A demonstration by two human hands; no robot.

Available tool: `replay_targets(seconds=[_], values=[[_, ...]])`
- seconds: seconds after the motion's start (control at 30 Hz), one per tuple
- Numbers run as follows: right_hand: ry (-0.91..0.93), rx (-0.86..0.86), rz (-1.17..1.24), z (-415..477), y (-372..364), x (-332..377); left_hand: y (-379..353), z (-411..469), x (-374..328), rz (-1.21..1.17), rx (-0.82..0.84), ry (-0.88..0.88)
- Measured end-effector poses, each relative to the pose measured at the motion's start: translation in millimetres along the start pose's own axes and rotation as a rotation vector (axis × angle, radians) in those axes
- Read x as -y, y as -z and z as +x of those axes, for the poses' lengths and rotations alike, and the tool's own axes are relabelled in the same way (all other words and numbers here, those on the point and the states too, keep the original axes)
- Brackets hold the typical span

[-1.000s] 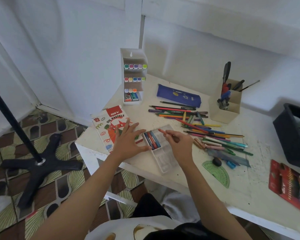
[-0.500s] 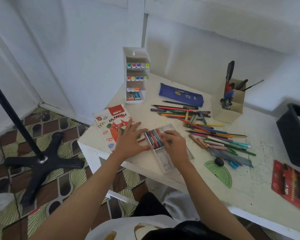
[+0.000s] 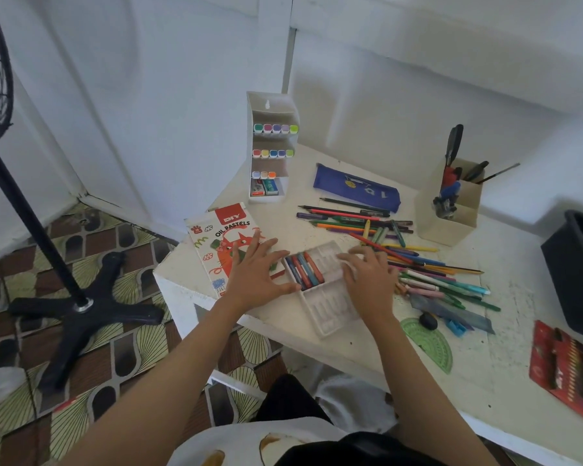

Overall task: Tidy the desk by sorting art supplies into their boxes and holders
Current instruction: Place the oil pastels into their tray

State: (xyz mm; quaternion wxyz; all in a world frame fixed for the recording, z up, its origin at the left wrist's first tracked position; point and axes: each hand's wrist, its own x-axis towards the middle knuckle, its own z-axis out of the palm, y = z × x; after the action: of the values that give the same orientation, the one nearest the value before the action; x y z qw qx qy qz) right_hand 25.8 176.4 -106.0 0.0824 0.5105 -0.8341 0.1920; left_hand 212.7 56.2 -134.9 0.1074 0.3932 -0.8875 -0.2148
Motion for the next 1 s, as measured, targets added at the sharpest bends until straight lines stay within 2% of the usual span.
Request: replay_targets(seconds=[0.13,0.23,0.3,0.4,0.53,0.63,0.83,1.0], values=[[-0.332,0.001,-0.127,1,8,-31,-1,1,2,0.027,0.013,-0.004],[-0.421,0.113,-0.254,3,11,-44,-2,1,2,0.057,0.022,-0.014],[-0.421,0.129,-0.268,3,11,-48,-2,1,1,0.085,0.037,-0.013],[-0.369,0.062,-0.154,0,10,-48,-2,1,1,0.099,0.045,-0.01],[-0.238,-0.148,0.419,-2,15,-32,-2,2,1,0.109,0.053,-0.009],[-0.172,-0.168,0.659,-3,19,-14,-2,2,0,0.106,0.049,-0.008],[0.021,-0.097,0.711,-4,12,2,-1,1,-1,0.112,0.06,0.0],[0.185,0.105,0.479,-6,-3,4,1,1,-2,0.11,0.06,0.004]])
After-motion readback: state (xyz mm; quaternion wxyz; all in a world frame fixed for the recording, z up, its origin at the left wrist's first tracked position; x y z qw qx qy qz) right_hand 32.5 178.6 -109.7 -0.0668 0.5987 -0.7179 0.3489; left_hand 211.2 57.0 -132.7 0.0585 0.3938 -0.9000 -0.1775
